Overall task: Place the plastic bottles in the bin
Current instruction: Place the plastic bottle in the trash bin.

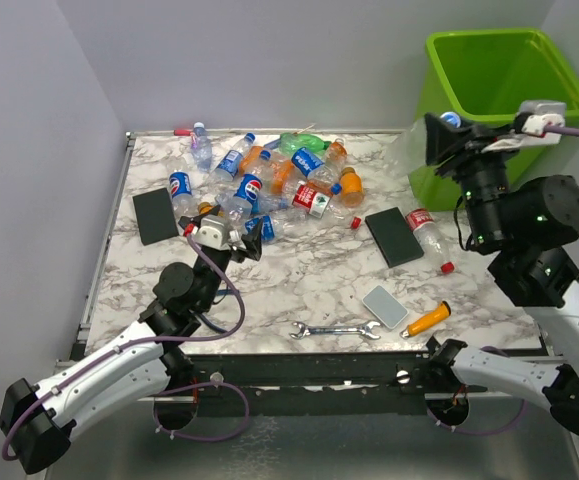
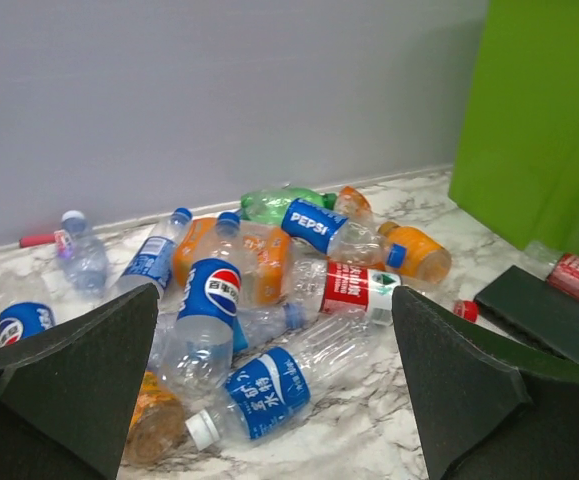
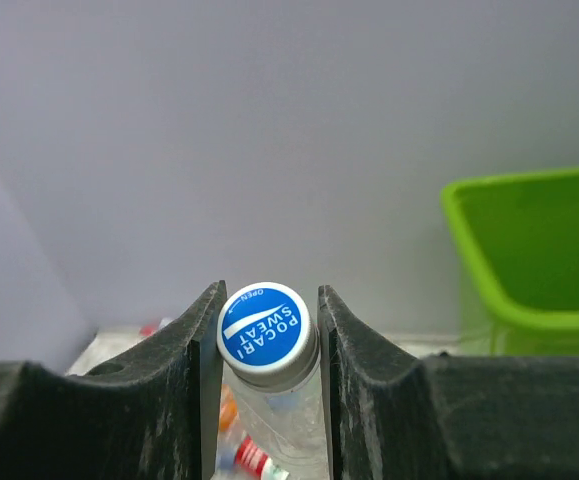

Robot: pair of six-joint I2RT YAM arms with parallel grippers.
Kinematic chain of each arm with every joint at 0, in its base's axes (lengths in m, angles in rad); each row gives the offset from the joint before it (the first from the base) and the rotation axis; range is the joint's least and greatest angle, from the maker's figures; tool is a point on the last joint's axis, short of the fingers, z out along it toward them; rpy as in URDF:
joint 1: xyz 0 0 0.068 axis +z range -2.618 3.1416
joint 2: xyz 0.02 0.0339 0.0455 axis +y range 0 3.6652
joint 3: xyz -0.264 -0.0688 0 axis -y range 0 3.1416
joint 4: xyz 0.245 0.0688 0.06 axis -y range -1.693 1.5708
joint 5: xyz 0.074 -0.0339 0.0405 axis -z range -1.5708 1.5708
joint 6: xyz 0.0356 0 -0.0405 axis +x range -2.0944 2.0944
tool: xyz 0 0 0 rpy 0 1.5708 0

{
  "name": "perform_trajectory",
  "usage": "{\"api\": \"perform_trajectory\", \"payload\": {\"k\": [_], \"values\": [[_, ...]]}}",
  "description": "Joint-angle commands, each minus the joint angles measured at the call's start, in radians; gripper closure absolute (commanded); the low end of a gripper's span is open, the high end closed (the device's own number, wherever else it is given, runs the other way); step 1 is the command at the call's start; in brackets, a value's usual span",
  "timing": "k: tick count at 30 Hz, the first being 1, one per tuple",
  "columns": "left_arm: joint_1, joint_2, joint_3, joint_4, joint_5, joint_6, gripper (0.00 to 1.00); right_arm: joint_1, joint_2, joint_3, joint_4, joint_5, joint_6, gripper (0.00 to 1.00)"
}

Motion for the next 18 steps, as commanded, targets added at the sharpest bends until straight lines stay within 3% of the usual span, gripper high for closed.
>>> {"api": "perform_trajectory", "payload": {"k": [1,6,11,15,18], "values": [[-0.002,0.004,-0.003,0.005,-0.156,0.026,0.01,0.003,0.100,0.119,0.276,0.255,-0.336,1.00],[-0.003,0.000,-0.012,0.003,-0.176,0.047,0.01,-0.080,0.263,0.196,0.703,0.381,-0.641,0.99],[-0.002,0.007,-0.010,0.003,-0.182,0.039,0.01,-0.342,0.391,0.331,0.663,0.359,-0.383,0.99],[-0.003,0.008,-0.009,0.003,-0.168,0.008,0.01,-0.468,0.508,0.382,0.778,0.352,-0.329,0.99],[-0.007,0.005,-0.011,0.003,-0.168,0.003,0.01,-0.547,0.599,0.481,0.693,0.340,-0.247,0.99]]}}
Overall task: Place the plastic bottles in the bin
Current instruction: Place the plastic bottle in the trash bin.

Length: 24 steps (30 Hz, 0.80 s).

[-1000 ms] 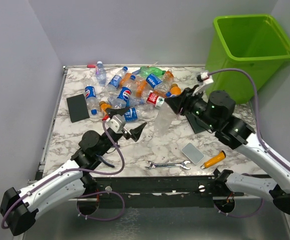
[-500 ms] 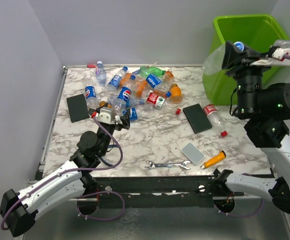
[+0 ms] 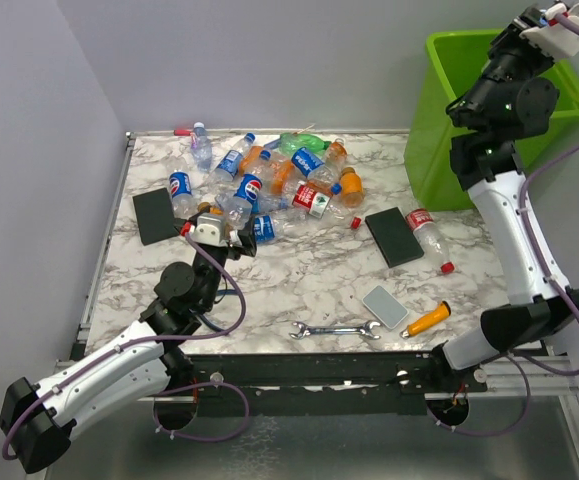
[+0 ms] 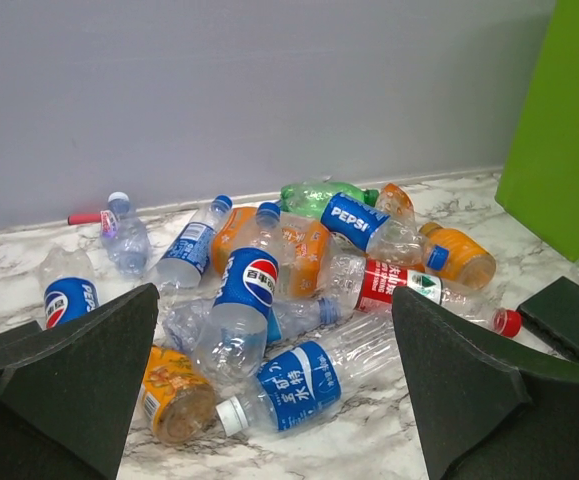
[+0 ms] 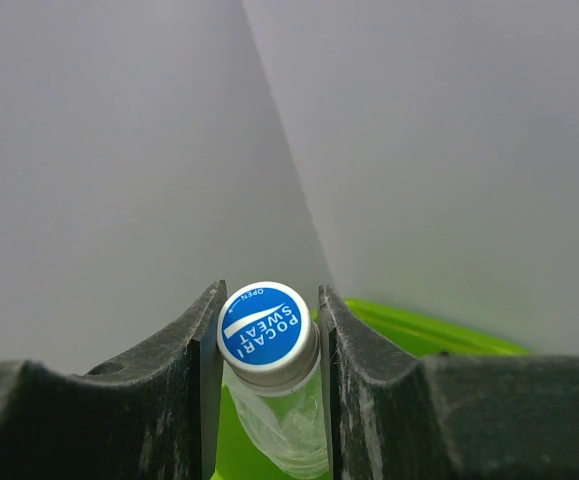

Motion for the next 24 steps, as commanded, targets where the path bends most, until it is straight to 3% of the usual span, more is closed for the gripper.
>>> {"api": "perform_trajectory", "payload": {"k": [1,6,11,17,19,22,24], "values": [[-0.008,-0.003,-0.011,0.005,-0.025,-0.018,0.01,-0.102,0.092,0.121,0.003,0.006,0.152,1.00],[-0.010,-0.009,-0.009,0.005,-0.038,-0.018,0.01,-0.194,0.148,0.141,-0.279,-0.032,0.440,1.00],[-0.023,-0.010,-0.011,0.006,-0.020,-0.019,0.01,-0.217,0.159,0.047,-0.390,-0.104,0.547,0.99],[-0.028,-0.012,-0.007,0.005,-0.003,-0.014,0.01,-0.231,0.155,-0.024,-0.463,-0.204,0.604,0.87],[-0.027,-0.016,-0.008,0.005,-0.005,-0.010,0.01,-0.232,0.149,-0.043,-0.471,-0.229,0.604,0.74],[-0.028,-0.021,-0.009,0.005,-0.006,-0.007,0.01,-0.232,0.130,-0.065,-0.479,-0.281,0.596,0.39],[-0.027,-0.021,-0.011,0.005,-0.006,-0.006,0.01,-0.232,0.119,-0.062,-0.489,-0.298,0.596,0.29]]}}
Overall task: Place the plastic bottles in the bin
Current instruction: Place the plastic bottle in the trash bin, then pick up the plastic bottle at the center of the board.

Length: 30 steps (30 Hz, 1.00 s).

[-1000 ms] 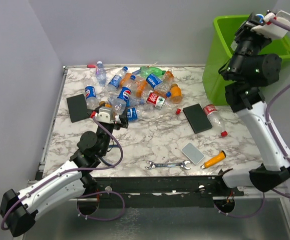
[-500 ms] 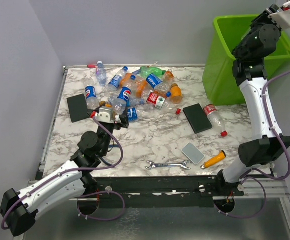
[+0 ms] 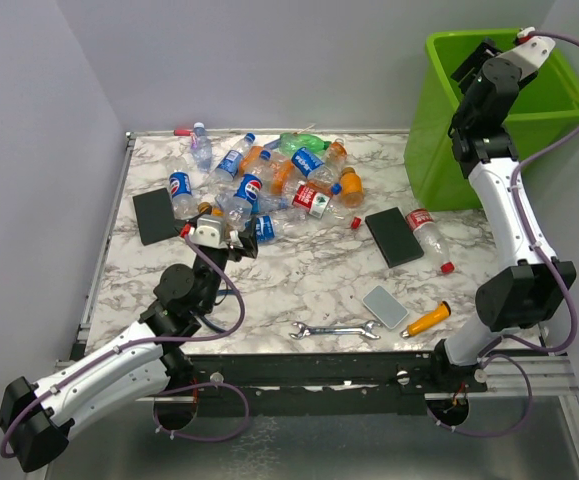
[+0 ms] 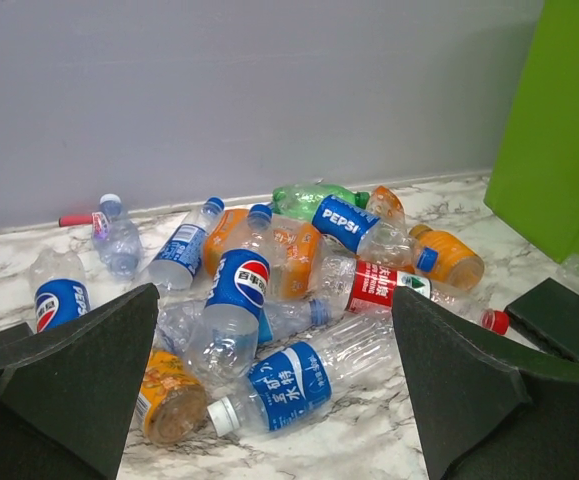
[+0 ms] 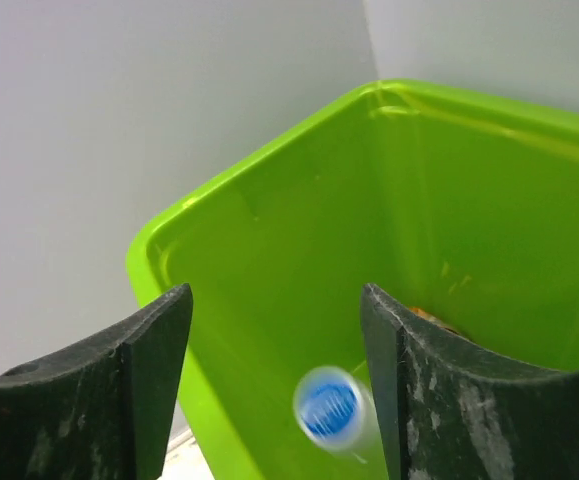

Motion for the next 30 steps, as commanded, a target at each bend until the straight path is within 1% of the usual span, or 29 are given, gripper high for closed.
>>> {"api": "perform_trajectory", "payload": {"k": [1,3,6,7,10,13,15,17,19,21,24,26,30], "values": [[-0.003,-0.010,-0.010,0.005,0.004,0.000,0.01,-0.007,-0.037,0.001,-0.035,-0.090,0.016,0.27],[-0.004,-0.006,-0.010,0.005,0.005,0.001,0.01,-0.006,-0.049,0.026,-0.047,-0.109,0.020,0.22],[-0.003,0.002,-0.009,0.005,0.004,0.000,0.01,-0.005,-0.082,0.063,-0.054,-0.165,0.034,0.19],[-0.004,0.005,-0.009,0.005,0.003,0.000,0.01,-0.004,-0.097,0.075,-0.055,-0.196,0.040,0.15],[-0.003,0.019,-0.007,0.005,-0.007,0.006,0.01,0.015,-0.158,0.085,-0.057,-0.311,0.071,0.14],[-0.003,0.036,-0.007,0.005,-0.039,0.008,0.01,0.074,-0.237,0.044,-0.057,-0.453,0.100,0.14],[-0.004,0.052,-0.006,0.004,-0.072,-0.009,0.01,0.134,-0.302,-0.037,-0.057,-0.549,0.118,0.15],[-0.004,0.069,-0.003,0.002,-0.098,-0.035,0.01,0.215,-0.369,-0.155,-0.054,-0.609,0.126,0.15],[-0.002,0.095,0.012,-0.022,-0.116,-0.062,0.01,0.293,-0.431,-0.301,-0.036,-0.686,0.139,0.16],[0.001,0.132,0.050,-0.094,-0.141,-0.097,0.01,0.356,-0.474,-0.473,-0.015,-0.741,0.171,0.16],[0.009,0.218,0.140,-0.219,-0.149,-0.179,0.01,0.409,-0.521,-0.672,-0.010,-0.784,0.224,0.17],[0.019,0.288,0.216,-0.308,-0.134,-0.236,0.01,0.418,-0.554,-0.804,0.016,-0.805,0.274,0.18],[0.097,0.384,0.311,-0.412,-0.059,-0.326,0.01,0.422,-0.629,-0.991,0.024,-0.832,0.323,0.19]]}}
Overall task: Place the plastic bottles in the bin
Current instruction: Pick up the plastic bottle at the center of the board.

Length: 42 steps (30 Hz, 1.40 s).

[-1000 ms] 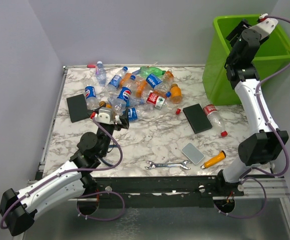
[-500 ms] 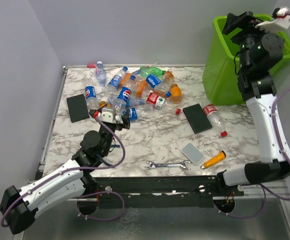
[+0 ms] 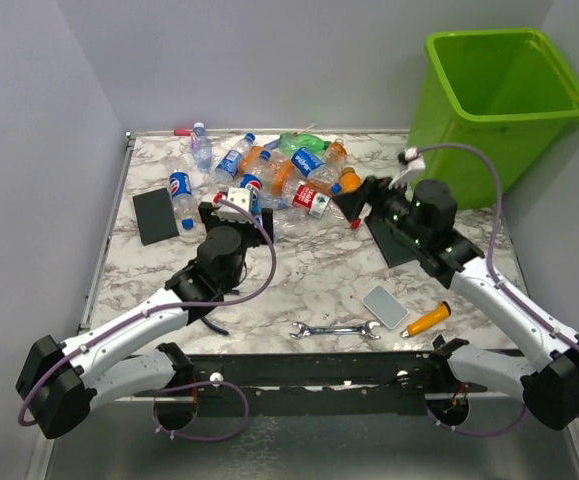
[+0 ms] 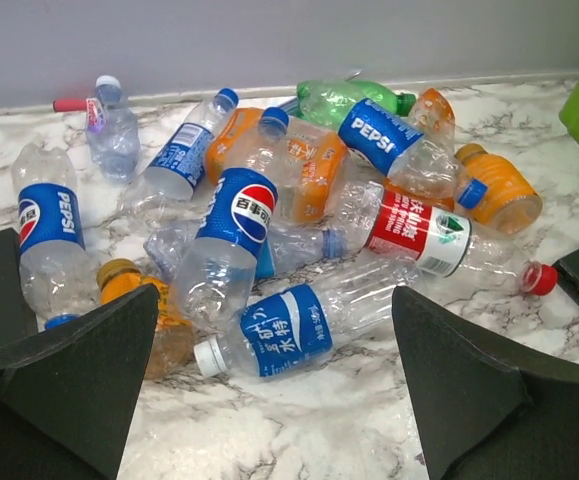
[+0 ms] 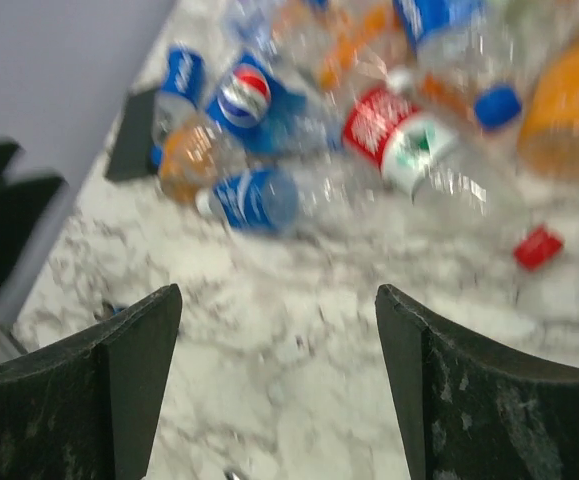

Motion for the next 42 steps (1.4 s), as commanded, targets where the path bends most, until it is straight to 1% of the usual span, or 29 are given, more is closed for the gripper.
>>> {"api": "perform_trajectory", "payload": {"k": [1,5,9,13,15,19,25,35,39,42], "values": [[0.117,0.098,0.115,-0.182,0.079,-0.144,0.01,0.007,-0.115,-0.162,0.004,-0.085,0.088,0.19],[0.266,0.288,0.305,-0.342,0.255,-0.159,0.01,0.008,-0.203,-0.270,-0.018,-0.096,0.084,0.18],[0.312,0.492,0.511,-0.481,0.314,-0.075,0.01,0.008,-0.276,-0.339,-0.056,-0.116,0.091,0.18],[0.352,0.659,0.666,-0.592,0.402,0.001,0.01,0.010,-0.334,-0.389,-0.077,-0.152,0.107,0.19],[0.359,0.726,0.722,-0.638,0.406,0.036,0.01,0.009,-0.364,-0.401,-0.112,-0.154,0.102,0.19],[0.374,0.805,0.780,-0.668,0.372,0.058,0.01,0.009,-0.416,-0.389,-0.173,-0.134,0.061,0.18],[0.387,0.911,0.846,-0.727,0.328,0.071,0.02,0.010,-0.426,-0.349,-0.221,-0.114,0.023,0.18],[0.387,0.952,0.820,-0.726,0.349,0.047,0.26,0.009,-0.414,-0.321,-0.208,-0.122,0.046,0.18],[0.387,0.952,0.819,-0.718,0.362,0.037,0.39,0.010,-0.420,-0.298,-0.223,-0.115,0.051,0.18],[0.384,0.906,0.814,-0.708,0.376,0.019,0.49,0.010,-0.422,-0.273,-0.242,-0.110,0.051,0.18]]}}
